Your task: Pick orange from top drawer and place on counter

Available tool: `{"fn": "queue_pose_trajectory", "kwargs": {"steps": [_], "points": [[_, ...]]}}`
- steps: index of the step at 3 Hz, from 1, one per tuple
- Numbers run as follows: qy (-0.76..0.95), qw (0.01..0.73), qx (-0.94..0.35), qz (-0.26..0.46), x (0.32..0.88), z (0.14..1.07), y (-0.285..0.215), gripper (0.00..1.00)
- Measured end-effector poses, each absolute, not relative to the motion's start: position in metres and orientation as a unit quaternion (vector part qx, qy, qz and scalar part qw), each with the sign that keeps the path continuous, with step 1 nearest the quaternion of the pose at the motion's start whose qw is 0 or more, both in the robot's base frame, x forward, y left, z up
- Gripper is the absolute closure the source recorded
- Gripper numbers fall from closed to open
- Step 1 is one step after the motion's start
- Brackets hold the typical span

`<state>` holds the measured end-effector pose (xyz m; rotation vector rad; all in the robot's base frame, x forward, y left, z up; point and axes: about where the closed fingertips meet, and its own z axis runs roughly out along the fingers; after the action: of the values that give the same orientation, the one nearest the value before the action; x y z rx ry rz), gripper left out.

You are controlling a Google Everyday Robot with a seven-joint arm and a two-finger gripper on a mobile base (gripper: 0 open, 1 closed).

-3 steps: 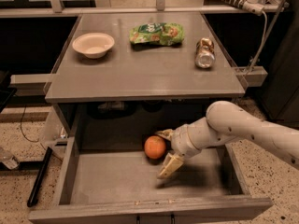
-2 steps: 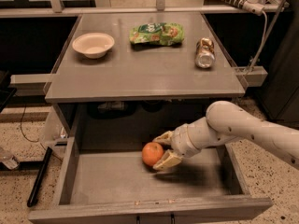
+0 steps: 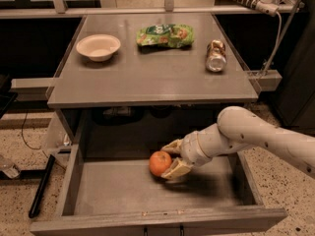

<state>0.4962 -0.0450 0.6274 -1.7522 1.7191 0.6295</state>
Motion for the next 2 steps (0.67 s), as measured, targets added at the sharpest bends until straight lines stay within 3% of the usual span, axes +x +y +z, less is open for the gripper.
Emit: {"fn": "queue_pose_trajectory", "kwargs": {"steps": [1,2], "points": [[0.647,0.299,-0.66,0.237,0.4962,0.6274,-0.045,1.0],[0.649,0.298,-0.659,0.236,0.491,0.631,-0.0439,1.0]]}}
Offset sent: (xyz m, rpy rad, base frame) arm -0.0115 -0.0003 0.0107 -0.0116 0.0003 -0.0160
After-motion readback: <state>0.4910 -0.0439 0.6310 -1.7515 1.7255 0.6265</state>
